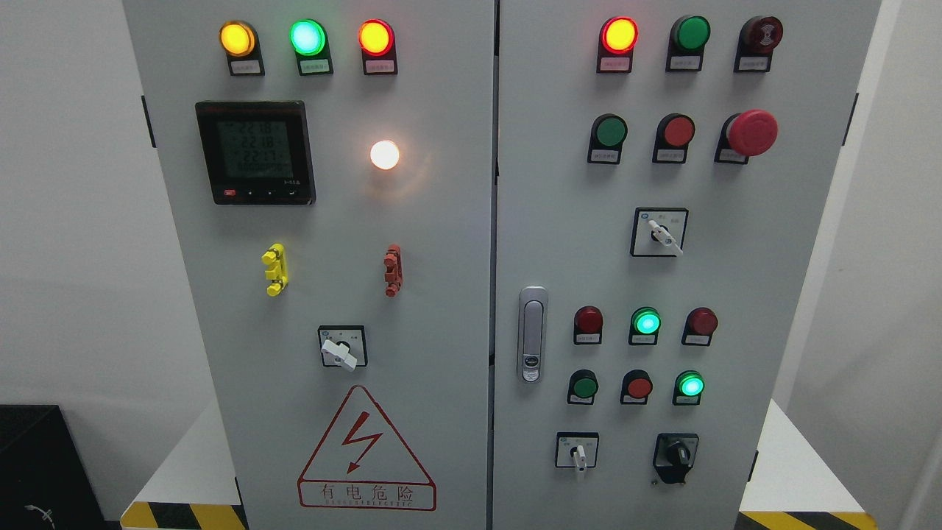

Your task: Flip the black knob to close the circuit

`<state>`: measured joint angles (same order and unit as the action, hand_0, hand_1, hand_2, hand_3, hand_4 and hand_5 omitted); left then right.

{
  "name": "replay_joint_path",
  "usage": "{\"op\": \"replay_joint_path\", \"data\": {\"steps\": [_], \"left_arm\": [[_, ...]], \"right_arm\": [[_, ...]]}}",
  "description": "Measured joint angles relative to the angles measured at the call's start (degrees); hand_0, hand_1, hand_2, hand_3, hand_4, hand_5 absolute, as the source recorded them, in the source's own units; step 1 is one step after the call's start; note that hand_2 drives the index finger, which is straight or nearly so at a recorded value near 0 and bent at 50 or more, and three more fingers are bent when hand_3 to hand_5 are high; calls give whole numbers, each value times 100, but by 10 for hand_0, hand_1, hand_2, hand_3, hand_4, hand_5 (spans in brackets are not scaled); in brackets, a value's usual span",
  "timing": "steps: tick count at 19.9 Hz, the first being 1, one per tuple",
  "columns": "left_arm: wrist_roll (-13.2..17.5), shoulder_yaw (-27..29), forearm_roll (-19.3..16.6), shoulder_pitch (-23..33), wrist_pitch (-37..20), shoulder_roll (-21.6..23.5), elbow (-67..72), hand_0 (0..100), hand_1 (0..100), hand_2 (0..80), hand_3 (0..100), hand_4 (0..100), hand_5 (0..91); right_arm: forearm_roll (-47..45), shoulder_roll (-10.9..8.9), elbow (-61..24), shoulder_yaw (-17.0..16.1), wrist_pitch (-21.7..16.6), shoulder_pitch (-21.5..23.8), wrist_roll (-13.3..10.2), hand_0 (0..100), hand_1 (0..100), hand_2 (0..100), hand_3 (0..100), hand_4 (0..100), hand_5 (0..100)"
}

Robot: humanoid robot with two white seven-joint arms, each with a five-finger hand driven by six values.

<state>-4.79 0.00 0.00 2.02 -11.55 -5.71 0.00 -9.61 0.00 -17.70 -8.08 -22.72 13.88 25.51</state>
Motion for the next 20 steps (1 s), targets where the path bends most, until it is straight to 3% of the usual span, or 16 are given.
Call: {"op": "replay_joint_path", "data": {"steps": [20], "left_arm": [[0,0,0,0,27,0,0,0,0,0,0,0,0]], "right_arm": [[-12,0,-27,-31,-1,-66,17,23,184,0,0,0,0]]}}
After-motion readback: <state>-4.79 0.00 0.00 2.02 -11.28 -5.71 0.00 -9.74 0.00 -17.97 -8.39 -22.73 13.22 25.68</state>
